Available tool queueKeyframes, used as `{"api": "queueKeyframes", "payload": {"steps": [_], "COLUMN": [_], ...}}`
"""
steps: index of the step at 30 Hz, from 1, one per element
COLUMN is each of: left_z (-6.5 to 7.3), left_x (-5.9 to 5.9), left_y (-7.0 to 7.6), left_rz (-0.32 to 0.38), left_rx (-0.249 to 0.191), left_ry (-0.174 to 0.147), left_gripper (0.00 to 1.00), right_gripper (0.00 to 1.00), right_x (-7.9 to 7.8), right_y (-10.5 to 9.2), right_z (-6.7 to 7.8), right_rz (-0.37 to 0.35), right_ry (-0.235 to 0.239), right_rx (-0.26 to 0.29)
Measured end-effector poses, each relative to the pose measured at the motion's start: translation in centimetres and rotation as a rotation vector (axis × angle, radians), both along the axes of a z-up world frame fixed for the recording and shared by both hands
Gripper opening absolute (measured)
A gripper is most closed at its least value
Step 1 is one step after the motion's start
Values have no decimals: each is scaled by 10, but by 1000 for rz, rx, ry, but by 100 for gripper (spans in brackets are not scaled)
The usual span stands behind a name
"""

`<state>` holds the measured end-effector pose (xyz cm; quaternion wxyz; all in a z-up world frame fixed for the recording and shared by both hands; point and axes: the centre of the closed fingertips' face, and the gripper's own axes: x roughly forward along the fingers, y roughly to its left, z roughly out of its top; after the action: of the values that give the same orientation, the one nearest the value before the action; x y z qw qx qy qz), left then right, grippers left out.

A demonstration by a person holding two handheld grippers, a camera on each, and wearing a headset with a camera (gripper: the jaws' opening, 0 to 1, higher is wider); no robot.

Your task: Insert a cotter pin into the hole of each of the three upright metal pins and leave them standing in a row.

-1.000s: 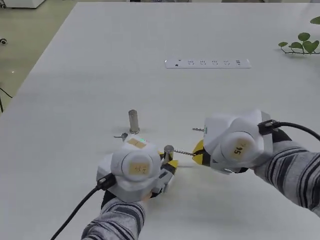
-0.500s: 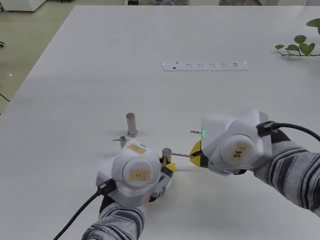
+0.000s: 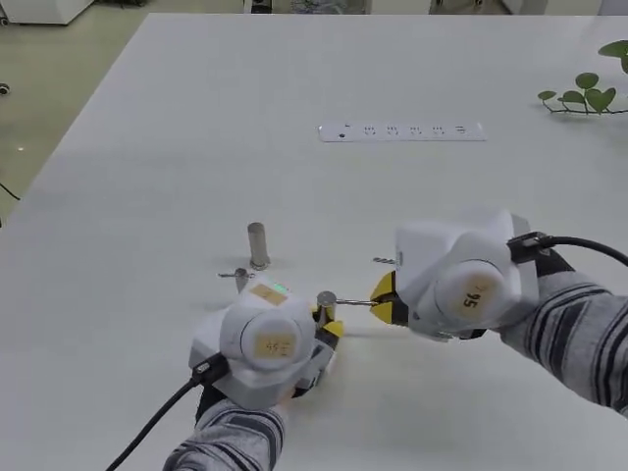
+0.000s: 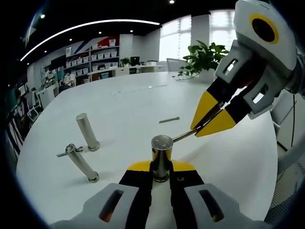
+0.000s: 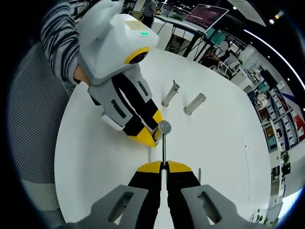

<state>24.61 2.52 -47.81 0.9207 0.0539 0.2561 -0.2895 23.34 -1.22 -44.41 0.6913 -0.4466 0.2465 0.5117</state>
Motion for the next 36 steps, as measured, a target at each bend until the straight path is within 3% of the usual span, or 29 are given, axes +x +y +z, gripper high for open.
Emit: {"api": "queueKeyframes", "payload": {"steps": [21, 28, 36], "left_z": [-1, -1, -2], "left_x": [1, 0, 1], "left_y": [0, 0, 0], "left_rz": [9, 9, 12], "left_rx": [2, 1, 2], "left_ry": [-2, -2, -3], "left_gripper": [9, 9, 9], "right_gripper": [0, 0, 0], "right_x": [0, 3, 5], "right_y": [1, 2, 4], "right_z": [2, -2, -5], "right_rz": [23, 6, 11], "right_ry": [-11, 18, 10], "right_rx": [-9, 31, 26]}}
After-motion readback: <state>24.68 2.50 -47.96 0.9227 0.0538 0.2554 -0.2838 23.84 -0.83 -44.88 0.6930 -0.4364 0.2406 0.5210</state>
